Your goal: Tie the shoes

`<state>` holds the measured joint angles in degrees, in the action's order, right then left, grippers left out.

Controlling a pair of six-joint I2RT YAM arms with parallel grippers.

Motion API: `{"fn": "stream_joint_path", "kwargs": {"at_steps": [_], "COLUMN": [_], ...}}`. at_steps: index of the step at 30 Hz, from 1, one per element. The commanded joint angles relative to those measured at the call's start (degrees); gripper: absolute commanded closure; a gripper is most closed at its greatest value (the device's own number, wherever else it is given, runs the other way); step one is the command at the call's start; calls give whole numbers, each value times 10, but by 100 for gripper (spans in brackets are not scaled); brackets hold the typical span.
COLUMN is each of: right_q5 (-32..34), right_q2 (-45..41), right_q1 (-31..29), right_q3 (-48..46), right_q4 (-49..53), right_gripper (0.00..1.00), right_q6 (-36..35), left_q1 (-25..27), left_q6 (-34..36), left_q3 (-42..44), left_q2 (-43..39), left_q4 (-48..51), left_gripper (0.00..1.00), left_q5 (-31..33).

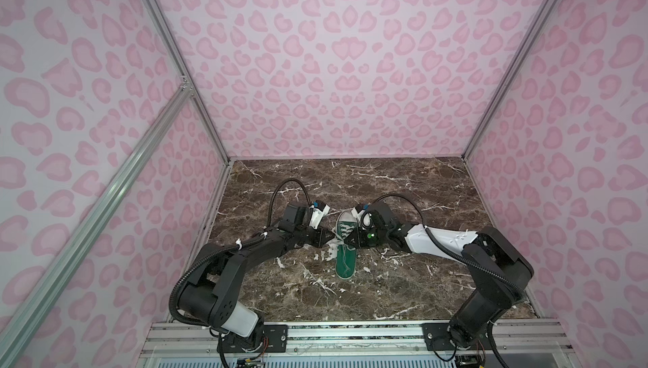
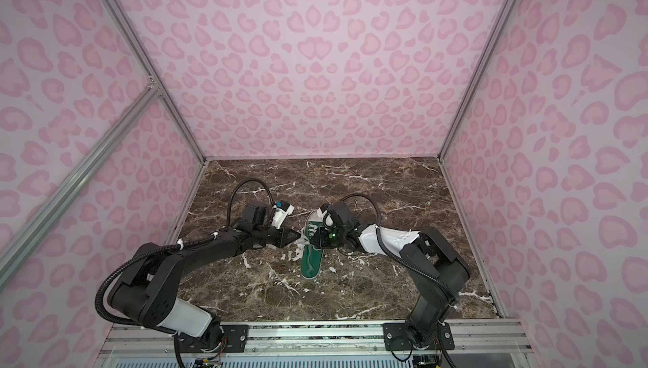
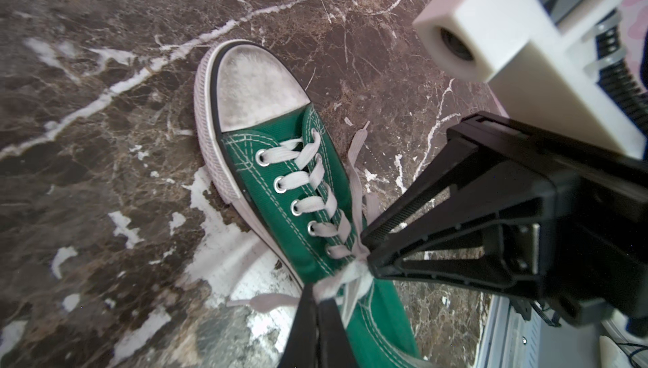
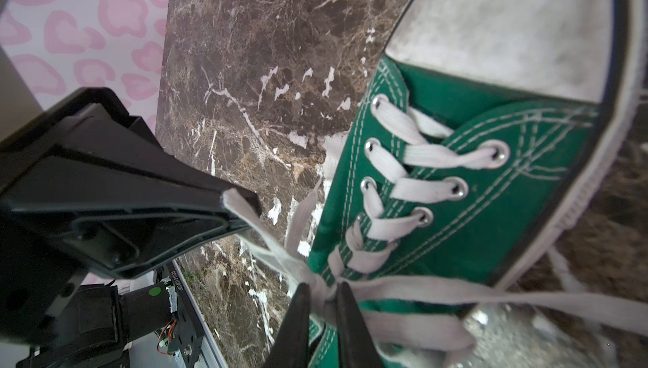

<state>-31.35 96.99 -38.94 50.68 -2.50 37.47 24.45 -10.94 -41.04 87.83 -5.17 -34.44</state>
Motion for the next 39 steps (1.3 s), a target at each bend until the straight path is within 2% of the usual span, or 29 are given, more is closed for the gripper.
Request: {"fn": "stream_joint_path", "kwargs": {"at_steps": [1, 6, 7, 10, 12, 15, 16, 19, 21, 28, 34, 39], "right_q5": [-6, -1, -1, -3, -4, -4, -4, -5, -5, 4, 7, 12], "right_q2": [10, 10, 10, 9, 6, 6, 7, 9, 9, 8, 9, 11], "right_q1": [0, -1, -1, -2, -1, -2, -2, -2, -2, -2, -3, -5], "right_q3": [-5, -1, 0, 0, 0, -1, -1, 0, 1, -1, 0, 1], "right_q4": [-16, -7, -4, -5, -7, -9, -10, -9, -9, 3, 5, 5], "right_gripper": [83, 84, 84, 84, 84, 84, 84, 84, 84, 84, 84, 84], "right_q6": [9, 2, 1, 2, 2, 2, 3, 3, 2, 1, 2, 11], "left_q1": [0, 0, 0, 6, 9, 9, 10, 9, 9, 8, 1, -1], "left_q6": [14, -7, -4, 42, 68, 78, 78, 72, 67, 79, 59, 47], "left_q3": [-10, -5, -7, -23, -26, -30, -33, -39, -41, -46, -41, -53], "left_q2": [0, -6, -6, -6, -12, -9, -6, 4, 7, 5, -10, 2], "left_q4": [7, -16, -13, 28, 48, 55, 57, 49, 42, 62, 59, 65], "left_gripper": [97, 97, 94, 73, 66, 65, 59, 57, 59, 91, 97, 97], "left_q5": [23, 44, 41, 23, 16, 4, 0, -8, -8, 40, 89, 68]}}
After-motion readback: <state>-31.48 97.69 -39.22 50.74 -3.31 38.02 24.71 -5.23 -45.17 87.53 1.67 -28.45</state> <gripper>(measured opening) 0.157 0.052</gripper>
